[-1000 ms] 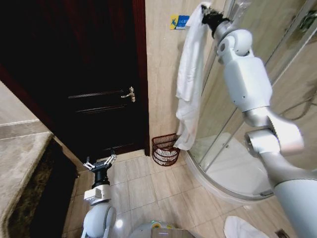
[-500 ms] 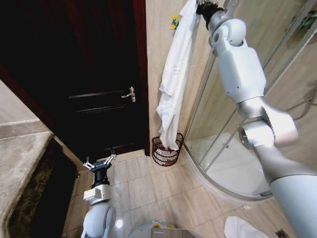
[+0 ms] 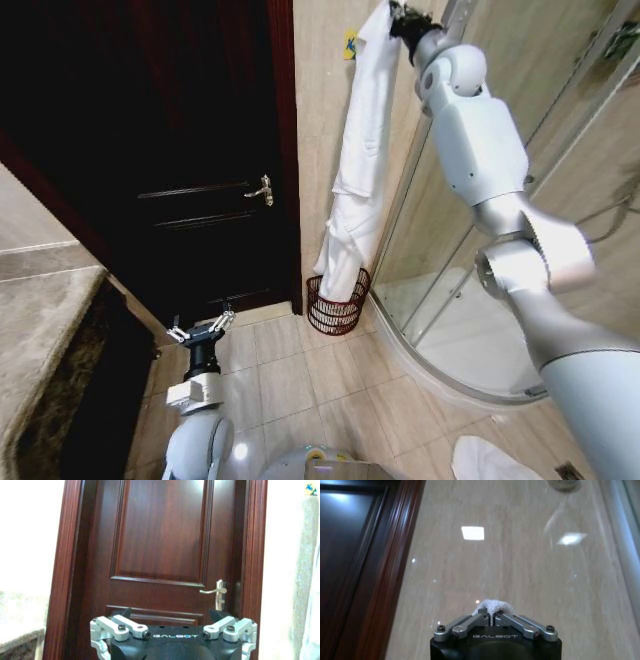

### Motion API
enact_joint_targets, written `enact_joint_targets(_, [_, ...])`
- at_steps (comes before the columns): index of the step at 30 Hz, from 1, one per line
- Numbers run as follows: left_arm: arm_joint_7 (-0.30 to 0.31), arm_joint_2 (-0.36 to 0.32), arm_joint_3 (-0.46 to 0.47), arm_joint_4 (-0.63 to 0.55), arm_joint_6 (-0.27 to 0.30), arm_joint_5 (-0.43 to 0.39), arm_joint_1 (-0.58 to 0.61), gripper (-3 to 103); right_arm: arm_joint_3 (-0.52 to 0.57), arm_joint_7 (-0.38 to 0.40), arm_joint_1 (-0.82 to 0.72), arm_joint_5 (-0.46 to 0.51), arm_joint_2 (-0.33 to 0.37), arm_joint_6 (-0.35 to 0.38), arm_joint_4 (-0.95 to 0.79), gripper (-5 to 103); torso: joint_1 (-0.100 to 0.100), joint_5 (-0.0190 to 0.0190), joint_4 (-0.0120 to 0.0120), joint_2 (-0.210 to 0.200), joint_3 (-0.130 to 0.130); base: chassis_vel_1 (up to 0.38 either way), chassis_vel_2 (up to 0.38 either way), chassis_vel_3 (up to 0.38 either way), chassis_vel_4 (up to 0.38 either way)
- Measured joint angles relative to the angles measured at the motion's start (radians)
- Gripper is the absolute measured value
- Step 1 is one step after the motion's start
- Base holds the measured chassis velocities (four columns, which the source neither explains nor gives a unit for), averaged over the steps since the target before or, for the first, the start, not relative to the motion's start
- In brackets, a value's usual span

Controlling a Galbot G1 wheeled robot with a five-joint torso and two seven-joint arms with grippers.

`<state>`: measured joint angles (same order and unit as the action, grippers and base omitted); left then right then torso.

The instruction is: Discard the used towel into the hamper.

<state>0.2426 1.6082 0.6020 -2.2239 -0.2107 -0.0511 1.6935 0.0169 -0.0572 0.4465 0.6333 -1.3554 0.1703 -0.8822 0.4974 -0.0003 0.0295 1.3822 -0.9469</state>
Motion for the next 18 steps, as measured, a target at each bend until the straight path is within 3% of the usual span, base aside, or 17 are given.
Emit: enact_joint_targets(18, [0.001, 0.0, -0.01, 0.017, -0.002, 0.005, -0.009, 100, 0.006, 0.003, -0.162, 0.024, 0.055, 0.002, -0.098, 1, 0.0, 0.0002, 0.0, 0.0, 0.0, 0.0, 0.0, 0.0, 0.0])
